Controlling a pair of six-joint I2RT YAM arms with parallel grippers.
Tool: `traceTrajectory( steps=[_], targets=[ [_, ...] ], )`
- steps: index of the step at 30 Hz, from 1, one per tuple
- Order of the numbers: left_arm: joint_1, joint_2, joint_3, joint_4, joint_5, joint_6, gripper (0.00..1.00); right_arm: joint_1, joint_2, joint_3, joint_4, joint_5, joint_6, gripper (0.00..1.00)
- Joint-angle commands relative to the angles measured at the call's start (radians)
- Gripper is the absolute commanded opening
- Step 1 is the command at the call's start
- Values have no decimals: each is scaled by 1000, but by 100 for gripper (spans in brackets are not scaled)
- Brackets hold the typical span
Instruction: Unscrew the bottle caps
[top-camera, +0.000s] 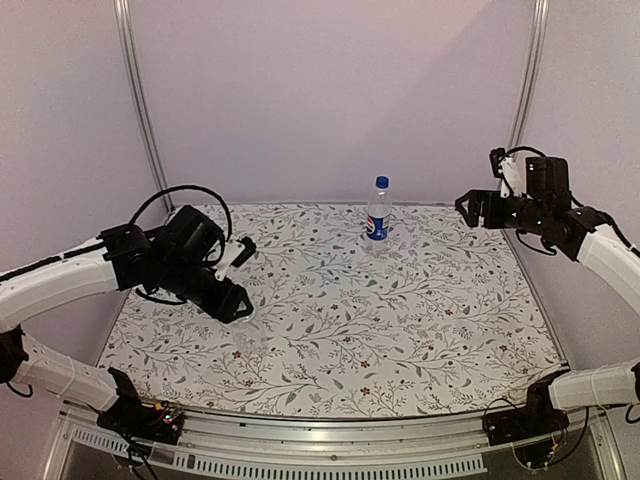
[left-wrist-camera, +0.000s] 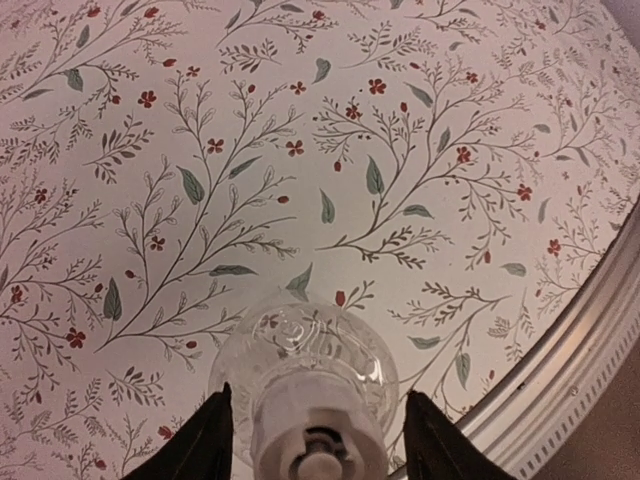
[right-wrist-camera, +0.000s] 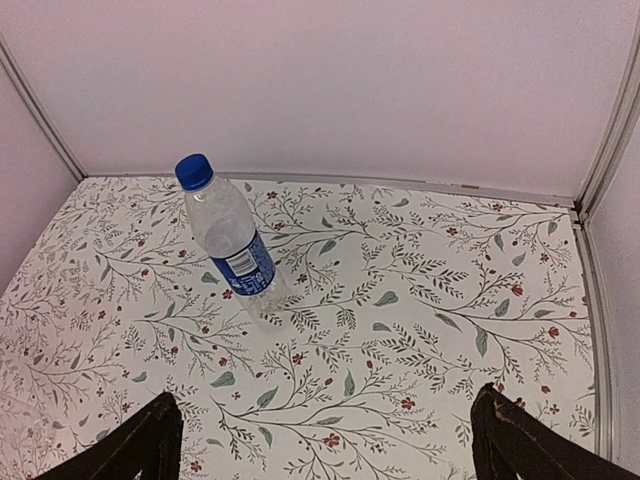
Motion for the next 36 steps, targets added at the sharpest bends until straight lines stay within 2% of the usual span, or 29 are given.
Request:
traceTrajectory(
  steps=[1,9,15,18,21,26,30,36],
  targets=[
    [-12,3,35,-22,8,-8,56,5,-15,-22,5,-19,8,99],
    [-13,-10,51,-24,-17,-2,41,4,-6,-41,18,-50,13,99],
    [-13,-3,83,-9,-43,23,24,8,-3,-33,20,-102,-7,99],
    [-12,4,134,55,29,57,19,29,-17,-34,57,-196,-37,99],
    [-13,15,189,136,149,96,19,84,-34,-29,109,-260,-56,99],
    [-12,59,260,286,298,147,18,251,-1,-16,154,-348,-122,99],
    [-14,155,387,297,354,168,17,396,38,5,156,-401,-237,99],
    [-22,258,511,321,490,163,15,487,129,64,133,-438,-304,99]
  ],
)
